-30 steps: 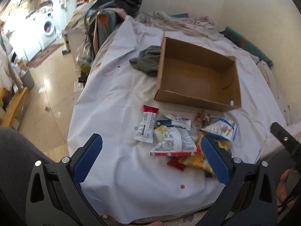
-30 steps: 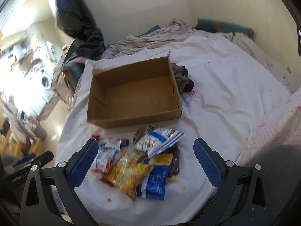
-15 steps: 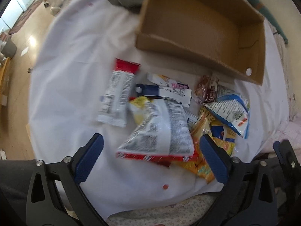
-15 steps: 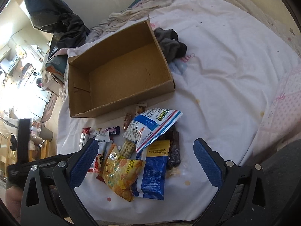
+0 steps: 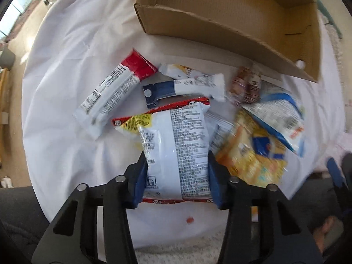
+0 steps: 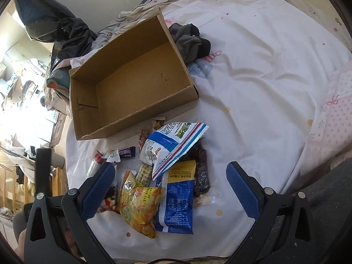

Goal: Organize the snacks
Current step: 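Grasp the white-red chip bag with left gripper while right grasps white-blue bag, then carry both bags over the box and open both grippers to drop them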

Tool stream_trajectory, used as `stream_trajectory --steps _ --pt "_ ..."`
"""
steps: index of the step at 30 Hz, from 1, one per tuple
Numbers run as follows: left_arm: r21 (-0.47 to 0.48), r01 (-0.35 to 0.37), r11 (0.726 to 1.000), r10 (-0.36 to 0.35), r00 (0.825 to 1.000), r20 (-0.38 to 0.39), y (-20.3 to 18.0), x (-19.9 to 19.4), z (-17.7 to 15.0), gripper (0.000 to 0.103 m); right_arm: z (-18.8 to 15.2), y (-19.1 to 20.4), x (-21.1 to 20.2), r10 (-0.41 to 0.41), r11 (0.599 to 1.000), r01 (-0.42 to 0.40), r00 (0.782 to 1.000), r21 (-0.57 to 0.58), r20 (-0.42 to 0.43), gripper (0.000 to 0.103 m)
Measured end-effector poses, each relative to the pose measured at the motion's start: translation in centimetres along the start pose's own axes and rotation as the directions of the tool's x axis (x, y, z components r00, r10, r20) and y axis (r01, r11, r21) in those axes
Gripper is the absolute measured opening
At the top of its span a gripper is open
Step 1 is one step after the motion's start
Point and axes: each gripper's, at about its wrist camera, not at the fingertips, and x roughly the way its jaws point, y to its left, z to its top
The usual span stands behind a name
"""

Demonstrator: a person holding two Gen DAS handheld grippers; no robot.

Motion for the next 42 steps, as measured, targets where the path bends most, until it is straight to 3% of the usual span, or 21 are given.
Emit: stream_trajectory --steps 6,8,9,12,16,19,23,25,28,34,42 --pt "0.059 0.017 0.998 -0.022 0.997 0.075 0.9 -5.0 -2.1 0.043 1.9 -2.1 1.9 0.062 0.988 -0.048 0.993 0.144 -0.100 0.103" --pt "0.081 -0.002 0.997 -0.008 0.992 0.126 1.4 -6.4 -2.2 0.042 2.5 -3.0 3.4 0.102 0.972 -0.064 0.981 0.224 -0.163 0.097" --pt "0.093 -0.027 0.995 0.011 0.986 0.166 1.5 -6.9 -2.1 0.042 2.7 -3.0 4.0 0.106 0.970 -0.060 0.976 0.237 -0.189 0.083" --pt "0.098 -0.077 0.992 0.049 0.965 0.256 3.2 -8.7 -1.4 0.042 3.3 -2.8 6.0 0.115 0.967 -0.050 0.960 0.248 -0.254 0.080" --pt "0.102 -0.122 0.987 0.085 0.946 0.314 3.7 -8.1 -0.3 0.042 3.4 -2.7 8.3 0.154 0.949 -0.056 0.941 0.311 -0.300 0.079" --pt "0.090 -0.114 0.989 0.081 0.946 0.314 4.2 -7.0 0.3 0.042 3.7 -2.5 10.0 0.142 0.947 -0.035 0.937 0.320 -0.319 0.079" --pt "0.079 -0.098 0.992 0.069 0.949 0.307 3.9 -5.7 0.4 0.042 3.9 -2.1 11.9 0.143 0.944 -0.026 0.932 0.329 -0.334 0.071" --pt "0.080 -0.093 0.992 0.064 0.950 0.306 3.8 -5.6 0.5 0.042 3.8 -2.0 12.8 0.144 0.945 -0.025 0.927 0.326 -0.347 0.057" --pt "0.077 -0.085 0.993 0.059 0.951 0.303 4.0 -5.5 0.5 0.042 3.8 -1.7 12.5 0.159 0.947 -0.049 0.930 0.319 -0.330 0.049" --pt "0.044 -0.065 0.997 0.048 0.951 0.305 4.5 -5.6 0.8 0.042 3.9 -1.5 9.7 0.242 0.936 -0.147 0.929 0.321 -0.279 0.043" --pt "0.057 -0.054 0.997 0.030 0.937 0.348 4.0 -7.3 1.0 0.042 3.7 0.1 3.3 0.380 0.915 -0.331 0.901 0.233 -0.212 0.038"
